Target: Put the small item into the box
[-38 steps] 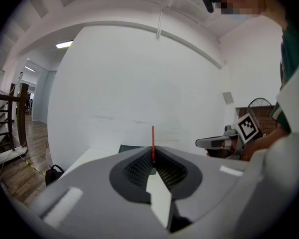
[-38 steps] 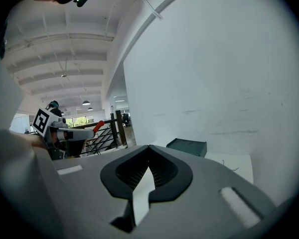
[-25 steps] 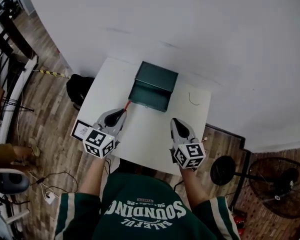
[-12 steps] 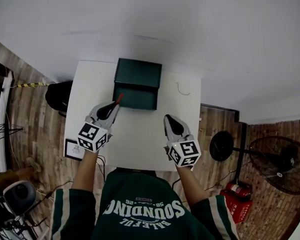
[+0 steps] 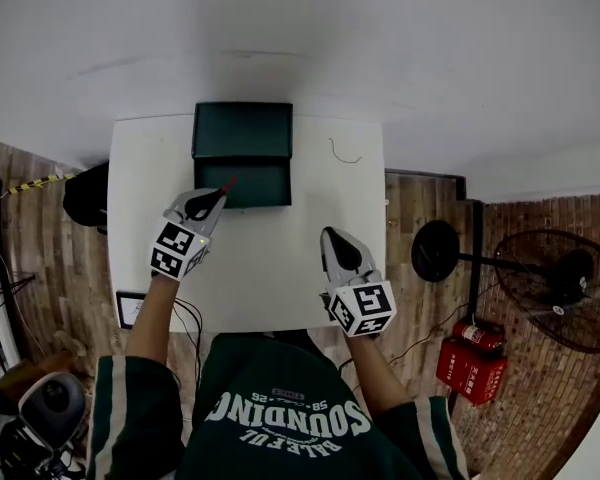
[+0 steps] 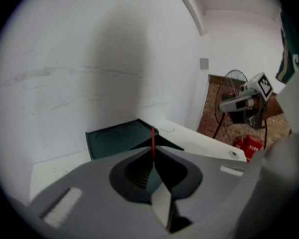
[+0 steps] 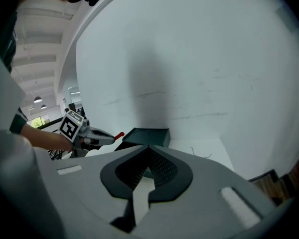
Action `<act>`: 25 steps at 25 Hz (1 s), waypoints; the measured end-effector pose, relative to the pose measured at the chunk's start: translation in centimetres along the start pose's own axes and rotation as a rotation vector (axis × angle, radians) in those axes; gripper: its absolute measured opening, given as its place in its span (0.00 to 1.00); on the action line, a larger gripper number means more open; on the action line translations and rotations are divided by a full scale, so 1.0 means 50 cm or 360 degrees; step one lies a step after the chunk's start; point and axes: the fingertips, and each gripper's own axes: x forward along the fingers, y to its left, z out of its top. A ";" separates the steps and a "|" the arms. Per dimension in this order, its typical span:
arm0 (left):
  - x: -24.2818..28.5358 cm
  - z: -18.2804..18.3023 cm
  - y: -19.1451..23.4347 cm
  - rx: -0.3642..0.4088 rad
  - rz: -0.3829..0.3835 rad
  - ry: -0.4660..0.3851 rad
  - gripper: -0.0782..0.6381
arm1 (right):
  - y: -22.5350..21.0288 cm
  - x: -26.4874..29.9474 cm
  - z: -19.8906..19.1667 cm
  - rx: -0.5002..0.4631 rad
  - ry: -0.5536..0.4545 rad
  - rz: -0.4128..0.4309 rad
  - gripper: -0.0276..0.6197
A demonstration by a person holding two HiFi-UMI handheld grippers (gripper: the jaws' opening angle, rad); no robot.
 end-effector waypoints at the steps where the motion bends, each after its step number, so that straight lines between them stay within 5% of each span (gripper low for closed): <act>1: 0.018 -0.011 -0.001 0.0061 -0.0016 0.0063 0.20 | -0.008 -0.006 -0.005 0.0005 0.0007 -0.0024 0.05; 8: 0.131 -0.078 -0.011 0.0449 -0.0168 0.0475 0.20 | -0.044 -0.052 -0.046 0.0061 0.0059 -0.0159 0.05; 17: 0.227 -0.133 -0.012 0.0546 -0.0285 0.0775 0.20 | -0.069 -0.123 -0.092 0.0134 0.0091 -0.0305 0.05; 25: 0.244 -0.133 -0.023 0.0527 -0.0305 0.0759 0.20 | -0.090 -0.159 -0.102 0.0158 0.0067 -0.0362 0.05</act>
